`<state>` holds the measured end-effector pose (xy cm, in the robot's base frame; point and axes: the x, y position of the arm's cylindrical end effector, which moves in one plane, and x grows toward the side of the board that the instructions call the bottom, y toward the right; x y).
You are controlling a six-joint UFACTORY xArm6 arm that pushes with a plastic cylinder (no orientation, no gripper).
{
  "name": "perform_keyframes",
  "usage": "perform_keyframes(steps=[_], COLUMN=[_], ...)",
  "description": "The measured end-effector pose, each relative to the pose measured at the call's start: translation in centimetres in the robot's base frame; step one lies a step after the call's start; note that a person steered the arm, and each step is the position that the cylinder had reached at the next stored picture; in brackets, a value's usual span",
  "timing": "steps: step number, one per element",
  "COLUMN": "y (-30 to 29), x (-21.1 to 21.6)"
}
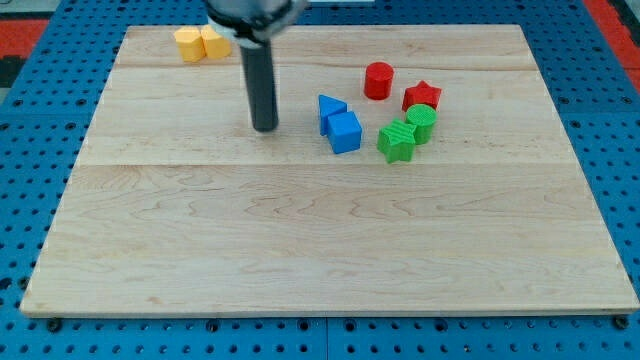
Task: Push the red circle to the right side
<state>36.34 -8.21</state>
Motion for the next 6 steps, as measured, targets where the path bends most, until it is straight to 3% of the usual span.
perform_keyframes(steps=[1, 3, 5, 6], y=[2.1, 15.1, 14.0, 15.9], x=[-3.1, -5.7, -10.1, -8.1])
